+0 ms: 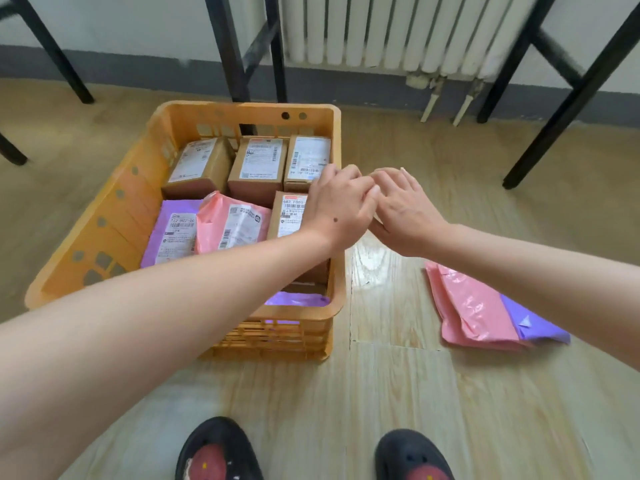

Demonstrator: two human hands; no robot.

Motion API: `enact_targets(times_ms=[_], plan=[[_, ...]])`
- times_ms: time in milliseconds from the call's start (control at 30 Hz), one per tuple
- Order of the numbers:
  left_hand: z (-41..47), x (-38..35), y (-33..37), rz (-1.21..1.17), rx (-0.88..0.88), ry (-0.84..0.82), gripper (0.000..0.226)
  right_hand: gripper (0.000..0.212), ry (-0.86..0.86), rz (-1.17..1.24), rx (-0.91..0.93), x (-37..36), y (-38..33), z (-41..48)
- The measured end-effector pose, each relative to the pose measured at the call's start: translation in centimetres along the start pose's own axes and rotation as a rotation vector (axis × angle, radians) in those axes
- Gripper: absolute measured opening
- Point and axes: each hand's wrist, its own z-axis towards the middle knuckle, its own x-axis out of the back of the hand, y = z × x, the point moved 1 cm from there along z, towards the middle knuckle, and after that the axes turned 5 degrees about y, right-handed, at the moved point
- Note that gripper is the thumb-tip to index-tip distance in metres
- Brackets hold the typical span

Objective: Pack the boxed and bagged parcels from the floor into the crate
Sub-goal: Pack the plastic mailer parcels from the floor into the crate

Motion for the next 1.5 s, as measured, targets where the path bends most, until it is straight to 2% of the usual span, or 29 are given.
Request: enact_targets(times_ms=[233, 500, 667, 767, 900, 1033, 1100, 1200, 1300, 1400, 1500], plan=[[0.1, -6.3, 4.4, 0.134, -0.161, -0.235, 0.034, 0.047, -0.102, -0.096, -0.142, -1.9, 7.4, -5.9], [-1.7, -12.5, 6.8, 0.098, -0.108, -0.439, 0.035, 0.052, -0.461, -0.153, -0.339, -5.3, 12.2, -12.3], [-1.1, -16.6, 7.9, 0.022, 0.086, -0.516, 0.041, 0.056, -0.66, -0.047, -0.471, -8.5, 13.1, -15.4], [-1.5, -19.1, 7.7, -0.016, 0.275, -0.556, 0.038, 0.054, -0.676, -0.101, -0.444, -9.6, 13.9, -16.5], [-3.3, -22.0, 7.2, -0.138, 0.447, -0.756, 0.028, 0.056, -0.665, -0.134, -0.349, -10.9, 13.9, -18.2], [-4.2, -24.4, 7.2, -0.227, 0.645, -0.878, 0.03, 0.061, -0.658, -0.135, -0.329, -11.5, 13.7, -18.8], [-4.2, -25.7, 7.4, -0.29, 0.762, -0.876, 0.032, 0.064, -0.651, -0.127, -0.333, -11.7, 13.9, -19.0], [-4.1, -27.3, 7.6, -0.362, 0.934, -0.787, 0.028, 0.064, -0.646, -0.08, -0.343, -12.1, 14.1, -19.4], [-4.1, -28.1, 7.2, -0.417, 1.047, -0.732, 0.021, 0.065, -0.632, -0.02, -0.351, -12.5, 14.2, -19.9], [-4.4, -28.1, 6.5, -0.497, 1.096, -0.748, 0.019, 0.067, -0.607, -0.008, -0.339, -12.6, 14.4, -20.3], [-4.0, -27.7, 6.1, -0.552, 1.045, -0.737, 0.024, 0.063, -0.604, 0.03, -0.354, -12.6, 14.8, -20.2]])
